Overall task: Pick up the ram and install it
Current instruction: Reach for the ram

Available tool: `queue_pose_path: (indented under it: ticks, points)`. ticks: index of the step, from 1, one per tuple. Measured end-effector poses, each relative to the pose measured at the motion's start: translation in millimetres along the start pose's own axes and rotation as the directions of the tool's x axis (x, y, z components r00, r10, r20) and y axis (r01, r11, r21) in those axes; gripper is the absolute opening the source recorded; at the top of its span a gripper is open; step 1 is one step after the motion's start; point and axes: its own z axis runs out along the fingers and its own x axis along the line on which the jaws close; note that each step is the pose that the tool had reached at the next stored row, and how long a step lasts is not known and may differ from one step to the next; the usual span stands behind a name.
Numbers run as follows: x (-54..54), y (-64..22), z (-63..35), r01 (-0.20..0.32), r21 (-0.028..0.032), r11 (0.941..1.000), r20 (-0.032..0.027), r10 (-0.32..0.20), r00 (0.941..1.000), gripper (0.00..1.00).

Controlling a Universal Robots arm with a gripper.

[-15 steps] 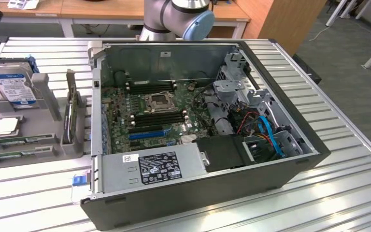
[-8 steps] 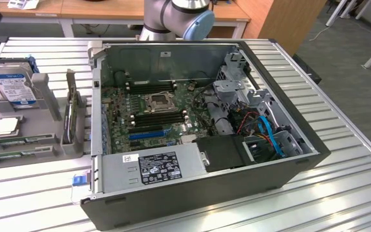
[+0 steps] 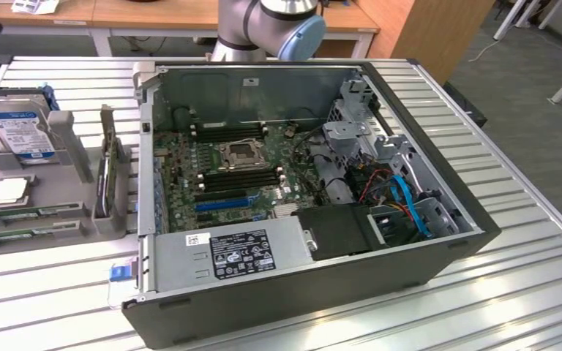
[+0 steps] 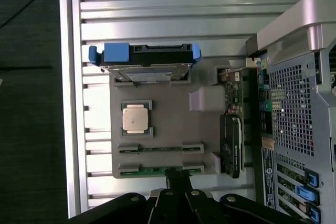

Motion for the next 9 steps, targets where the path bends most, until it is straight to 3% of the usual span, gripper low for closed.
queue_pose_path:
  ticks: [9]
  points:
    - [-1.1,-7.6,-0.4,0.000,0.0001,1.0000,-0.0004,0.000,1.0000,0.10]
